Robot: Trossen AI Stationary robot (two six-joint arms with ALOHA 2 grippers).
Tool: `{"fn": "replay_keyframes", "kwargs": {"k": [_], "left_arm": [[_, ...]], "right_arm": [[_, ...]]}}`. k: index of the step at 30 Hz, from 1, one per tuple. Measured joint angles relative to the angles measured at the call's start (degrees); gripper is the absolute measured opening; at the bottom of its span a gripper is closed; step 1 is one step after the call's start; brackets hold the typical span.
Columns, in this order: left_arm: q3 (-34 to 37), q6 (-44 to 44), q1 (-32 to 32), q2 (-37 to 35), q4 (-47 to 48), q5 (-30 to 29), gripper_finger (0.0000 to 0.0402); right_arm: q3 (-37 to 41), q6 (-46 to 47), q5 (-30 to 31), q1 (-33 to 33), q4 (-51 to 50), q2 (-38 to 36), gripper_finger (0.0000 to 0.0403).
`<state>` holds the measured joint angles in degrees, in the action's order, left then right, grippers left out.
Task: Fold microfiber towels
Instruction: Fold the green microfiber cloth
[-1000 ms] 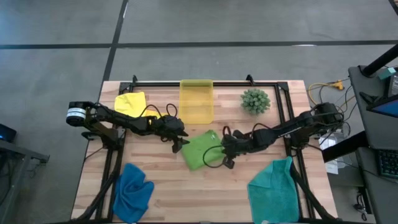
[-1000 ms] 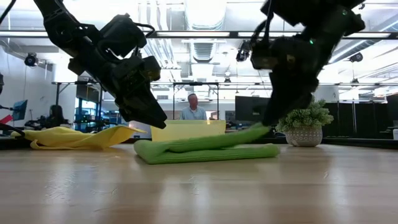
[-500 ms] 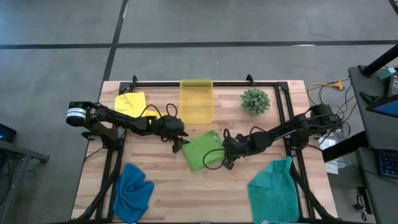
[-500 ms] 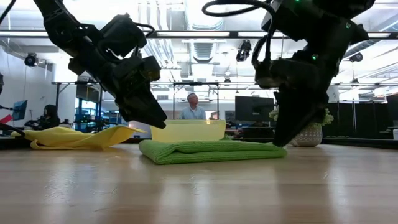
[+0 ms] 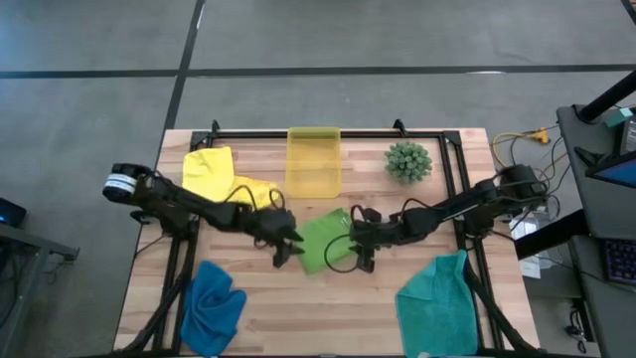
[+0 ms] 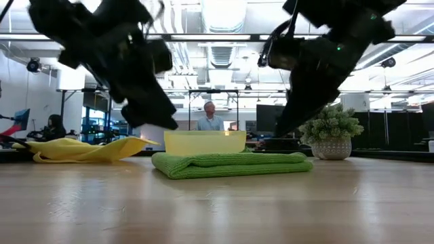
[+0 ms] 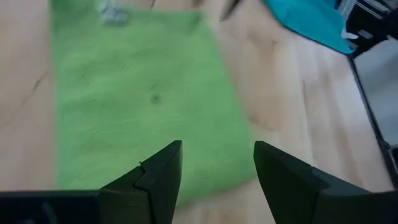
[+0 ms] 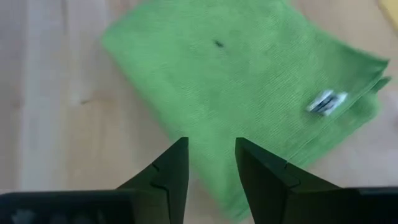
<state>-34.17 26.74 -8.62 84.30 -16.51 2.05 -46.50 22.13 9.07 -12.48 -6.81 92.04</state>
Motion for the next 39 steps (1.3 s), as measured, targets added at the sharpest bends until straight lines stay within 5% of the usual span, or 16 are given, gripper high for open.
{"fn": "replay_keyframes", "kwargs": {"k": [5, 8, 15, 23, 29, 34, 39], "left_arm": [[-4.3, 0.0, -8.6, 3.6, 0.1, -17.5, 0.0187], [-8.0, 2.8, -10.1, 8.3, 0.5, -21.1, 0.0187], [-19.6, 13.3, -10.1, 20.3, 10.1, -21.6, 0.0187], [-28.8, 17.7, -10.3, 24.3, 26.6, -22.2, 0.0146], [-28.9, 8.9, -10.4, 23.2, 26.1, -19.0, 0.0114], [-28.9, -3.8, -10.7, 23.1, 26.2, -8.2, 0.0105], [-29.3, -6.1, -11.1, 21.9, 26.2, -5.7, 0.0105]], "right_arm": [[0.0, -11.6, -0.3, 2.8, 0.5, 0.9, 0.0128], [0.0, -19.1, -4.7, 5.3, 1.7, 1.0, 0.0136], [0.1, -32.0, -6.9, 9.0, -4.3, 1.0, 0.0175], [1.5, -31.6, -6.9, 7.8, -4.2, 3.3, 0.0183], [2.2, -24.6, -7.9, 3.8, -3.4, 5.1, 0.0183], [2.3, -19.7, -8.0, -1.5, -2.7, 5.2, 0.0183], [2.3, -13.7, -7.4, -5.7, -3.6, 4.3, 0.0183]]}}
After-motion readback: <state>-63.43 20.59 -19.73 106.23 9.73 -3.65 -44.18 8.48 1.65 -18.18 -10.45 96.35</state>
